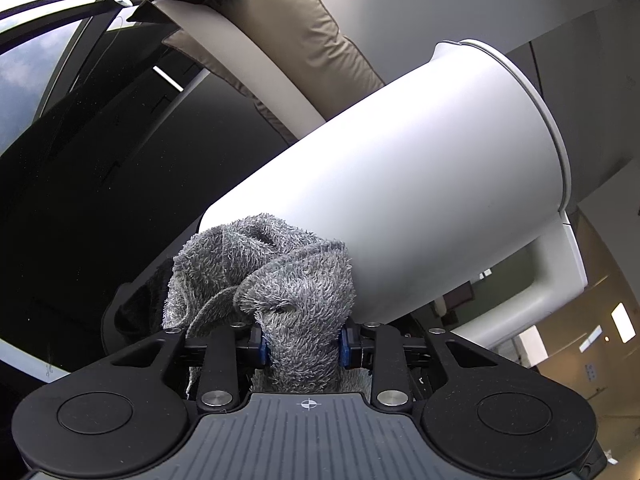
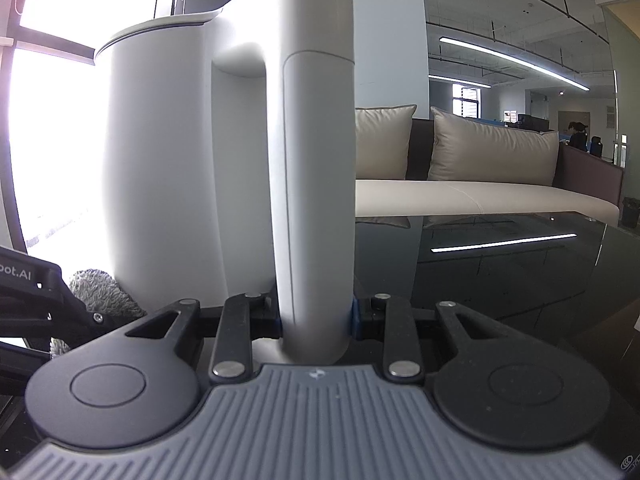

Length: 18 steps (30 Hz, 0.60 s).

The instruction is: Clean container

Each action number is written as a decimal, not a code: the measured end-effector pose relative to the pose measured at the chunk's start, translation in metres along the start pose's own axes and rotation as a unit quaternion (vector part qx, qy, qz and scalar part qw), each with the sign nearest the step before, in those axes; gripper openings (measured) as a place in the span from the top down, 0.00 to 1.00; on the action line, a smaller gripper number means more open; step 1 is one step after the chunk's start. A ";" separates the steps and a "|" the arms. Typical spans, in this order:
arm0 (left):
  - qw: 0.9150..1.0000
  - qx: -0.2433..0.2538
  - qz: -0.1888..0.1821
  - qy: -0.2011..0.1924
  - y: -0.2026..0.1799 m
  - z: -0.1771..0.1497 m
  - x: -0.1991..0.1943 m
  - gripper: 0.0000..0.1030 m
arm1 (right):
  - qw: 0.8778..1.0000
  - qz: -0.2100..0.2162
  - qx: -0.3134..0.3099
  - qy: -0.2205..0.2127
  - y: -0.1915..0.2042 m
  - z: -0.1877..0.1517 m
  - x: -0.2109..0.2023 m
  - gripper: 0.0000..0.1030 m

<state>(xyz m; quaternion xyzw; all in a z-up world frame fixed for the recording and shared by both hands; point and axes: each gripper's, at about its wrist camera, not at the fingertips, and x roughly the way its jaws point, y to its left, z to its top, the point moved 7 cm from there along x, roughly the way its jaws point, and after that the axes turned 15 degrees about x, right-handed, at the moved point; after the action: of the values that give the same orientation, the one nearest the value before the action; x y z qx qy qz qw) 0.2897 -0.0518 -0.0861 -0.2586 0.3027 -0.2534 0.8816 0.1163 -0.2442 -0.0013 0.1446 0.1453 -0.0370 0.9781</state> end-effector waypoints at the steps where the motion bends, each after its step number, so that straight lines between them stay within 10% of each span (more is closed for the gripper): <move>1: 1.000 0.004 -0.001 -0.006 -0.002 0.002 -0.003 0.74 | 1.000 0.000 0.000 0.000 0.000 0.000 0.000 0.71; 18: 0.985 0.015 -0.069 -0.156 -0.036 0.041 -0.042 0.74 | 1.000 0.006 -0.001 0.002 -0.002 -0.001 -0.013 0.71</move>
<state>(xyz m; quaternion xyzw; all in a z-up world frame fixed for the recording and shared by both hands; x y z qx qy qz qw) 0.2779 -0.0408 -0.0190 -0.3019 0.1394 -0.2750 0.9021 0.1038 -0.2458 0.0010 0.1444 0.1462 -0.0304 0.9782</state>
